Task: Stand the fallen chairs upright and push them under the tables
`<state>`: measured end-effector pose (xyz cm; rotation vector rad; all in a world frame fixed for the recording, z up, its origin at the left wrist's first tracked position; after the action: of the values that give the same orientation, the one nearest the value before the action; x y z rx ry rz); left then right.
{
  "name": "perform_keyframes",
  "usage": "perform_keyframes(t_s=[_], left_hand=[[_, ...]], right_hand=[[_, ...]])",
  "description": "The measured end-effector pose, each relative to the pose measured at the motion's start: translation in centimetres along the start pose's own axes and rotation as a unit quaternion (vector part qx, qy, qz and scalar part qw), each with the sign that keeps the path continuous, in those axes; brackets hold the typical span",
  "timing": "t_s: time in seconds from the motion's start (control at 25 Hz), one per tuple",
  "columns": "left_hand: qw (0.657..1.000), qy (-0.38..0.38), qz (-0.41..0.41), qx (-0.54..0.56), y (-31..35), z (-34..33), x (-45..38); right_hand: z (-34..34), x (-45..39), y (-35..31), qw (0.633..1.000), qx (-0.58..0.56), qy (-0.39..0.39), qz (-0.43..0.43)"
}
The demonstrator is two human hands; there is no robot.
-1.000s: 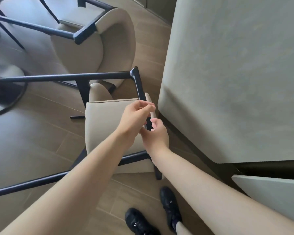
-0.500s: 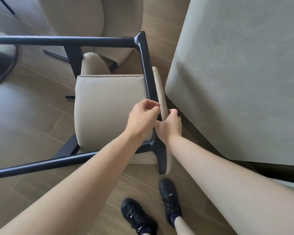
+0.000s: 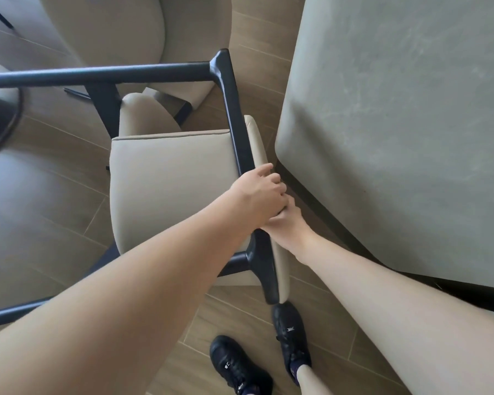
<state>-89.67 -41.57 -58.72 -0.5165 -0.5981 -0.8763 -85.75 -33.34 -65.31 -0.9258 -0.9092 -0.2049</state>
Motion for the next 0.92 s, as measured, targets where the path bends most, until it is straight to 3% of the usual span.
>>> perform_keyframes(t_s=[0.04, 0.12, 0.16, 0.24, 0.32, 0.36, 0.44, 0.48, 0.64, 0.92], left_hand=[[0.997, -0.041, -0.016, -0.070, 0.1, 0.6, -0.9], [0.992, -0.088, -0.037, -0.078, 0.5, 0.8, -3.0], [0.995, -0.086, -0.026, -0.034, 0.4, 1.2, -3.6], [0.984, -0.088, 0.020, 0.155, 0.1, 1.9, -4.8], [0.978, -0.150, -0.123, -0.082, -0.2, 2.0, -4.6], [0.966, -0.185, -0.136, -0.120, -0.8, 2.2, -4.5], [0.969, -0.242, -0.039, -0.010, -1.2, 3.0, -3.1], [0.970, -0.239, -0.003, 0.036, -1.4, 2.7, -2.9], [0.973, -0.221, 0.008, 0.066, -1.5, 3.0, -2.5], [0.977, -0.206, 0.003, 0.063, -2.1, 2.4, 0.7]], right_hand=[[0.2, 0.0, 0.0, 0.999, -0.041, -0.009, 0.000], [0.3, 0.3, 0.2, 0.996, -0.082, -0.037, 0.022], [0.2, 0.5, 0.4, 0.993, -0.096, -0.051, 0.034], [0.1, 0.5, 0.3, 0.991, -0.114, -0.062, 0.043], [0.1, 0.7, 0.4, 0.989, -0.126, -0.070, 0.022], [0.3, 0.7, 0.5, 0.989, -0.133, -0.066, 0.010], [0.3, 0.5, 0.9, 0.987, -0.146, -0.062, -0.015], [0.3, 0.3, 0.9, 0.986, -0.148, -0.069, -0.020], [1.0, -0.8, 0.6, 0.990, -0.108, -0.091, -0.017], [-0.2, 0.3, -1.0, 0.990, -0.057, -0.126, -0.027]])
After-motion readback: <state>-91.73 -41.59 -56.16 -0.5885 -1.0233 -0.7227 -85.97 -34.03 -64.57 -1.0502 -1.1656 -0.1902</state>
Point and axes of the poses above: each hand's wrist, its own x-axis away from the middle knuckle, its own z-axis out of the back of the hand, y = z × x, the point moved 2 cm from there along -x, towards the middle knuckle, and after that the axes turned 6 degrees about -y, right-handed, at the moved point
